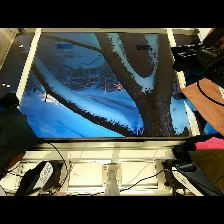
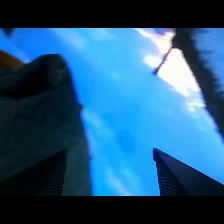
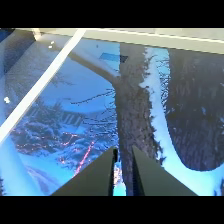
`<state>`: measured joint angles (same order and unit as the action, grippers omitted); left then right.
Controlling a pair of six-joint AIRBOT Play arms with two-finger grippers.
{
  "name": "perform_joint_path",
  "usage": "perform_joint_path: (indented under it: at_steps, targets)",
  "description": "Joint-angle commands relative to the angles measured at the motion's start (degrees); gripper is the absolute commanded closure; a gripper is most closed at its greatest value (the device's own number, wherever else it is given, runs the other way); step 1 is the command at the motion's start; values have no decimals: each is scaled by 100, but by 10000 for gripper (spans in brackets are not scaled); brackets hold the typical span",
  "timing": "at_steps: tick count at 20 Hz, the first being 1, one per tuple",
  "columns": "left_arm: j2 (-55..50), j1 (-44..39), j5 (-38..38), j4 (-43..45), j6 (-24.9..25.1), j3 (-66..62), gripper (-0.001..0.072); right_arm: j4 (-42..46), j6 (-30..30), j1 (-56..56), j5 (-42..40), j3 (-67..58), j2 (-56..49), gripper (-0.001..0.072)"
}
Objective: Fold the clothes and pants, and hang the long-sleeved shirts on hangers.
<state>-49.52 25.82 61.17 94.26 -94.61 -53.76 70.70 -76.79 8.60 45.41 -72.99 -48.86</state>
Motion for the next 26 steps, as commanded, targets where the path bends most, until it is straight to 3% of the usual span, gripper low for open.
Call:
perform_joint_path:
  at_steps: [1, 4, 17, 18, 19, 20, 26]
  targets:
    - [-251, 249, 118, 1084, -11, -7, 83, 0, -2, 7, 2, -7, 4, 571]
    - [-361, 249, 125, 1696, -13, -7, 83, 0, -2, 7, 0, -7, 4, 571]
    - [-2151, 251, 599, 2177, -17, -7, 85, 0, -4, 7, 0, -7, 4, 571]
    - [-2227, 251, 605, 2282, -17, -7, 166, 0, -4, 7, 0, -7, 4, 571]
    - [-2260, 249, 664, 2389, -17, -7, 556, 0, -4, 7, 0, -7, 4, 571]
    - [-2236, 249, 695, 2514, 7, -9, 679, 0, -2, 7, 0, -7, 4, 571]
    - [-1589, 249, 649, 3021, -22, -691, 682, 0, -4, 7, 0, -7, 4, 571]
